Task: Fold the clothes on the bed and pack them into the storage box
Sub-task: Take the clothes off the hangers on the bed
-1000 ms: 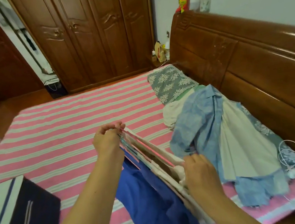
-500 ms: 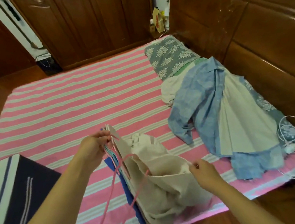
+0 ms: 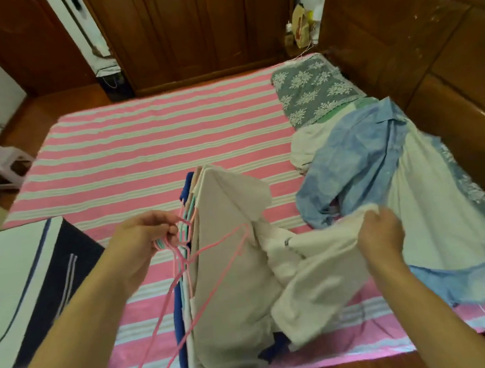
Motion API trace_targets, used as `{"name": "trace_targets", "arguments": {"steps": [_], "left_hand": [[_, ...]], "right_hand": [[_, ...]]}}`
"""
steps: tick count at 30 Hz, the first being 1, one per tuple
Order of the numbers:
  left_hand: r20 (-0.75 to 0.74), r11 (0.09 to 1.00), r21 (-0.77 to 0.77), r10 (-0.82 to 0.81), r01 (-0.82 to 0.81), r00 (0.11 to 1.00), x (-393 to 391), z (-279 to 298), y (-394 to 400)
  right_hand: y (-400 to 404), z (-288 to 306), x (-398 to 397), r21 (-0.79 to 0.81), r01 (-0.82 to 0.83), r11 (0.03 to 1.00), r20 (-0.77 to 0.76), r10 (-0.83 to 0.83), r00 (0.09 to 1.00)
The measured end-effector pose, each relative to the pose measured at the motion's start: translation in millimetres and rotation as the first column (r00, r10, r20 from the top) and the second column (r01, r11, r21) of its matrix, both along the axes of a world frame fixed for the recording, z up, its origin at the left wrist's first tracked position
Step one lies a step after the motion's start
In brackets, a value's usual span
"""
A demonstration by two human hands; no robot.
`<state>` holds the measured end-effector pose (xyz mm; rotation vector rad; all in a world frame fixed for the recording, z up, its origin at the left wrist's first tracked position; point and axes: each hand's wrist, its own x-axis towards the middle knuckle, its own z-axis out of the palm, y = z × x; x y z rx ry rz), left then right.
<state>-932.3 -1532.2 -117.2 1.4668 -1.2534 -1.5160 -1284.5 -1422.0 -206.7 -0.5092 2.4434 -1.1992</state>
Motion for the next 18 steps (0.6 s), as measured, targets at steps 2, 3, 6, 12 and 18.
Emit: {"name": "trace_targets", "arguments": {"steps": [2,3,6,12,18], "left_hand": [[0.029,1.0,0.001,0.016,-0.016,0.999,-19.9,-15.3,-11.0],[0.037,1.0,0.005,0.026,-0.026,0.999,-29.6,-22.2,-18.3],[0.032,0.999,0.024,0.028,-0.029,0.999,-54.8,-36.9,-36.6],[0.001,0.999,0.04,0.034,-0.034,0.999,-99.4,-28.7,-54.8],[-0.07,0.998,0.064,0.019,-0.014,0.997,-128.2,-4.6,-68.7]], "right_hand": [[7.9,50.8,-13.7,-0.216,0.027,0.976,-0.099,-0.05,0.994],[12.5,75.7,-18.5,-0.321,0.032,0.947,-0.138,-0.08,0.987],[27.8,149.0,-27.0,-0.589,0.011,0.808,-0.23,-0.18,0.956],[-6.0,249.5,-106.6,-0.688,-0.093,0.719,-0.385,-0.254,0.887],[-85.3,296.9,-181.7,-0.7,-0.146,0.7,-0.434,-0.254,0.864]]}}
